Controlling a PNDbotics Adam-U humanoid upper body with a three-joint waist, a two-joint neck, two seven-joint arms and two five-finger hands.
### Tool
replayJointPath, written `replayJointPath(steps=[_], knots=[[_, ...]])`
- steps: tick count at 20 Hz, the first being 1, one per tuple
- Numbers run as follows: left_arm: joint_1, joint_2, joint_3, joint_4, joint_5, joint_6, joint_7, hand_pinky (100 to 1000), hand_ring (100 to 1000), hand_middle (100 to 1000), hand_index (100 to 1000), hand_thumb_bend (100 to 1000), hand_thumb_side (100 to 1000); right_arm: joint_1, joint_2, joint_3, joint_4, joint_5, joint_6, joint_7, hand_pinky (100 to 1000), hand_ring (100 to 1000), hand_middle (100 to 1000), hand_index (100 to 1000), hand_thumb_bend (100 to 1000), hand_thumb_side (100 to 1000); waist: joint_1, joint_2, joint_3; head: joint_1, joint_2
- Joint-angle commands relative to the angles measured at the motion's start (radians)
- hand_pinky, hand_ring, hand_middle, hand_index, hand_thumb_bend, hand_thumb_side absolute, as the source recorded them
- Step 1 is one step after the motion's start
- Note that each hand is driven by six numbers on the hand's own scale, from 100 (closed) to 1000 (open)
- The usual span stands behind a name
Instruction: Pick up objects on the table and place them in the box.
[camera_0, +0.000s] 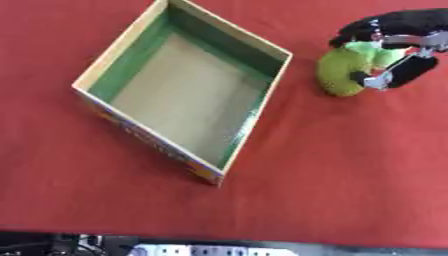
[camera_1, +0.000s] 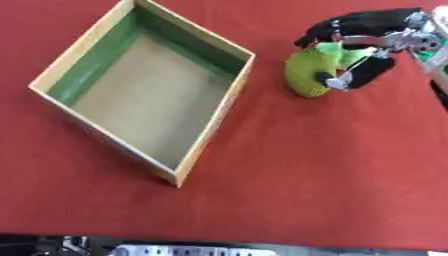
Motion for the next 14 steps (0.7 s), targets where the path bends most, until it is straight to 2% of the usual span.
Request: replayJointPath(steps=[1,10,11,13,14], knots=[[-0.016,0.011,0.001,-0.02,0.006,-0.001,-0.005,847,792,713,896,155,719,-0.018,-0.014,-0.011,0.03,0.026,-0.068,0.055,1000,1000,868,1000,156,473,-0.005,-0.018,0.001,0.007,0.005],[-0.018,0.011,-0.002,-0.02,0.01,-0.001,-0.009,847,787,708,895,155,720,-0.03,0.008,-0.008,0.093,0.117,-0.091,0.05,995,1000,840,998,232,565,-0.006,-0.017,0.004,0.009,0.005],[-0.019,0.011,-0.002,-0.02,0.011,-0.001,-0.009,846,787,708,895,155,720,-0.031,0.01,-0.007,0.098,0.126,-0.093,0.048,991,1000,819,982,215,562,-0.006,-0.017,0.004,0.009,0.005],[-0.019,0.011,-0.002,-0.02,0.011,-0.001,-0.009,846,786,707,894,154,721,-0.033,0.016,-0.007,0.107,0.133,-0.096,0.041,983,1000,743,931,152,477,-0.006,-0.017,0.004,0.009,0.005],[-0.018,0.011,-0.002,-0.02,0.011,-0.001,-0.009,846,786,707,894,153,721,-0.034,0.019,-0.008,0.111,0.128,-0.096,0.038,972,1000,687,888,103,463,-0.006,-0.017,0.004,0.009,0.005]])
